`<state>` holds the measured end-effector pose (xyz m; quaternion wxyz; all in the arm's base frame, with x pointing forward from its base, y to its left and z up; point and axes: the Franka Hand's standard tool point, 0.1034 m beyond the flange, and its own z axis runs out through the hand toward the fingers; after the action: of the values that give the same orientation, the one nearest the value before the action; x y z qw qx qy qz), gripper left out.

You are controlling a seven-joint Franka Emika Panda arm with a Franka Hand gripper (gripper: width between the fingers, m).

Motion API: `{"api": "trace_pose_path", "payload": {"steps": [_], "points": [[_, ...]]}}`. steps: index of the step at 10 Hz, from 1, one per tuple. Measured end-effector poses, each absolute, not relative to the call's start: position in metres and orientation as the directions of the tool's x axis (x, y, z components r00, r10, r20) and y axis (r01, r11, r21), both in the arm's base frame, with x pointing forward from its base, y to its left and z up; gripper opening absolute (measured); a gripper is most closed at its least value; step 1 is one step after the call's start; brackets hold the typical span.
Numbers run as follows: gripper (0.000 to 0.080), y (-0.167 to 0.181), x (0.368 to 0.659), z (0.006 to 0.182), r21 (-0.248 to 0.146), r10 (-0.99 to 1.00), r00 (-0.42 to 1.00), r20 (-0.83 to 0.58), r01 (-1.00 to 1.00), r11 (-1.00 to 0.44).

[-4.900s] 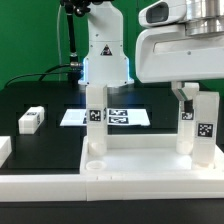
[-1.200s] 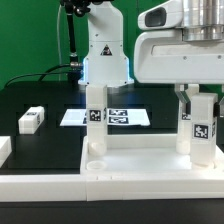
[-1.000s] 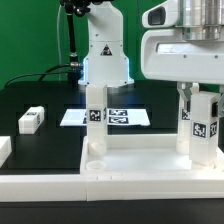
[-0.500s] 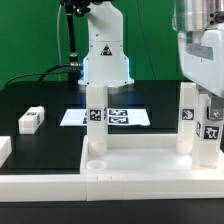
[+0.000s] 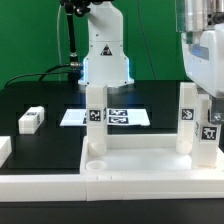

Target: Assemble desk

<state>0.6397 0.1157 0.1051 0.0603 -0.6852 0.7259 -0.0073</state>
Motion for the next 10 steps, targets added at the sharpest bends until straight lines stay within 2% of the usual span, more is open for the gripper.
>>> {"api": "trace_pose_path", "payload": {"steps": [1, 2, 6, 7, 8, 10], "points": [[0.0602, 0.115, 0.64, 0.105, -0.106, -0.981, 0.186, -0.053, -0.978, -0.179], [0.064, 0.119, 0.638, 0.103, -0.108, -0.956, 0.288, -0.05, -0.953, -0.281], [0.0648, 0.123, 0.636, 0.101, -0.111, -0.878, 0.477, -0.027, -0.875, -0.472], [0.0648, 0.122, 0.636, 0.102, -0.109, -0.819, 0.574, -0.009, -0.815, -0.57], [0.0648, 0.12, 0.64, 0.106, -0.094, -0.673, 0.74, 0.022, -0.668, -0.738], [0.0648, 0.123, 0.644, 0.109, -0.089, -0.457, 0.888, 0.052, -0.451, -0.888]]}}
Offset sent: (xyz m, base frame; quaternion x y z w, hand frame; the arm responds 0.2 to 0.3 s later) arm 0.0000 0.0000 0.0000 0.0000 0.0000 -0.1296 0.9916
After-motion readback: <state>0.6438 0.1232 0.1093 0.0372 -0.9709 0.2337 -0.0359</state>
